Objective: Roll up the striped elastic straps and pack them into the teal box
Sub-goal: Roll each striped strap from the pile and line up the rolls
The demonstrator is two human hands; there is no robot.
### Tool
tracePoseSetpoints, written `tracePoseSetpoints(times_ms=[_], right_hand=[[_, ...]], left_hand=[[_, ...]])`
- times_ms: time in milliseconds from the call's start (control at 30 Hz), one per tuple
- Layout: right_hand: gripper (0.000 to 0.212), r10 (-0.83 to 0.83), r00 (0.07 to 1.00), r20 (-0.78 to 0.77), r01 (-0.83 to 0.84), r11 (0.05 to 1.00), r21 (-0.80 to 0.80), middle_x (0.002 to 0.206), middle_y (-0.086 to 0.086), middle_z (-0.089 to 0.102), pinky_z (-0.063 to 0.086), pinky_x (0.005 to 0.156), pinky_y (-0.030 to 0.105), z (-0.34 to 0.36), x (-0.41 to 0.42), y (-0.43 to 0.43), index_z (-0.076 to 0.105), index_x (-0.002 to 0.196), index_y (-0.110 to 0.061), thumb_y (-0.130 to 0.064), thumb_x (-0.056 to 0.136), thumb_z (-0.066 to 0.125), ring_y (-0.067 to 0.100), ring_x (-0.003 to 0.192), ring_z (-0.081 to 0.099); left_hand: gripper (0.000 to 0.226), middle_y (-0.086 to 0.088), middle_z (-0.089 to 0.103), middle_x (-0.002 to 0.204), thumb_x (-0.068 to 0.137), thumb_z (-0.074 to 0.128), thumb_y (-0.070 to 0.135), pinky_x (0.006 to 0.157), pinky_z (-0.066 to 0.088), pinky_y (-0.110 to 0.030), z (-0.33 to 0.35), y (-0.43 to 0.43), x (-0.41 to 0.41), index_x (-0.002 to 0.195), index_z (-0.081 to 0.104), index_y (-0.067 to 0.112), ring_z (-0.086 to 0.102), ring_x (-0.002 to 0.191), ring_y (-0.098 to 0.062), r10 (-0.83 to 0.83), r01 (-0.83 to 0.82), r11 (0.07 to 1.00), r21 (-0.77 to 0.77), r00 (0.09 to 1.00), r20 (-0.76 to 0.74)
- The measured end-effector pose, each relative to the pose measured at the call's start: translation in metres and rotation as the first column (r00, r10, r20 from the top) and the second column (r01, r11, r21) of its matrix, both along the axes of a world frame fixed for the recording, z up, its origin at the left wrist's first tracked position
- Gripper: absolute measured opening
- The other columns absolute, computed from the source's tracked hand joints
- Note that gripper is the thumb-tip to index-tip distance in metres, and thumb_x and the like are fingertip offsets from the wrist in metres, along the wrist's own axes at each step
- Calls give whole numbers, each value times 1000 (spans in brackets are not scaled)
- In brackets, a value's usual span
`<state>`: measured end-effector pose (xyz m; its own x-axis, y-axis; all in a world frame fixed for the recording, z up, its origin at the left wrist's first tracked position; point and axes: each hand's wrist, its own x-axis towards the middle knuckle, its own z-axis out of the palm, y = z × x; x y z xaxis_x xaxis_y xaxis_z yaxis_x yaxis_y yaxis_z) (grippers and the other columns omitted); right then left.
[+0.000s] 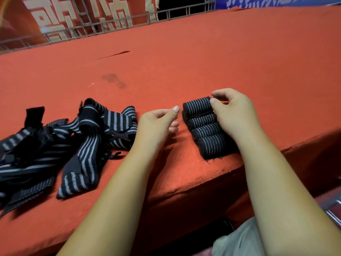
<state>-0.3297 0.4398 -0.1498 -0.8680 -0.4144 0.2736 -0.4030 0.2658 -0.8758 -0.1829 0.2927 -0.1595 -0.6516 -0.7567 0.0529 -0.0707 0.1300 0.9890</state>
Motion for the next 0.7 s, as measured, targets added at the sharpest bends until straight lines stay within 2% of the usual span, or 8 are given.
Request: tracePoseSetpoints(times_ms=[67,167,200,267,367,500,633,700], right_hand=[[23,-5,1000,-18,4,999,-46,112,-17,75,48,92,21,5,9,-3,78,120,-32,-27,102,63,5,108,68],[21,-1,999,-38,-4,993,-118,103,-20,76,46,81,11,14,28,-13,80,108,-34,-26,100,62,-2,100,68],[21,12,999,-39,-17,991,-133,101,-20,76,47,81,11,16,35,-17,81,106,-34,-26,100,63,-4,99,68],[19,46,998,-48,-52,988,-147,99,-20,77,49,81,14,20,50,-27,81,103,-34,-26,99,64,-5,96,69],[17,115,989,-89,-128,981,-146,94,-18,78,51,82,19,25,73,-46,82,100,-31,-26,97,65,-2,93,70],[15,237,963,-126,-252,960,-123,94,-17,78,52,88,21,29,107,-77,82,97,-29,-25,98,67,-2,95,70],[15,346,930,-122,-359,927,-106,92,-20,78,54,91,25,30,141,-109,81,92,-30,-27,96,67,-2,96,71],[15,391,913,-118,-403,910,-103,91,-20,78,55,91,28,30,156,-123,81,92,-30,-28,95,67,0,96,71]], left_hand=[[29,-8,83,94,100,77,41,89,67,-45,7,-2,15,96,83,13,78,78,-15,-5,5,1000,-8,1000,-29],[23,-6,82,98,103,73,32,62,57,-19,15,-5,43,100,83,11,75,74,-11,3,-3,999,-40,1000,-4],[19,-6,82,97,104,73,27,58,53,-15,16,-6,53,102,83,12,74,74,-11,14,-14,999,-36,1000,7],[12,-10,81,98,103,72,16,60,55,-19,17,-9,73,101,83,12,71,74,-14,35,-35,999,8,999,-18],[15,-10,81,96,103,69,6,62,58,-24,18,-17,107,103,82,12,70,72,-14,77,-77,997,6,997,-23],[17,-11,82,99,103,67,5,71,65,-30,23,-32,154,104,83,12,72,79,-15,140,-141,988,-58,990,-7],[17,-3,83,92,102,69,11,61,56,-24,31,-54,205,102,85,18,71,76,-12,235,-232,967,-101,972,14],[16,-3,83,93,101,71,18,68,54,-33,33,-69,230,99,85,24,69,75,-15,291,-286,950,-127,957,21]])
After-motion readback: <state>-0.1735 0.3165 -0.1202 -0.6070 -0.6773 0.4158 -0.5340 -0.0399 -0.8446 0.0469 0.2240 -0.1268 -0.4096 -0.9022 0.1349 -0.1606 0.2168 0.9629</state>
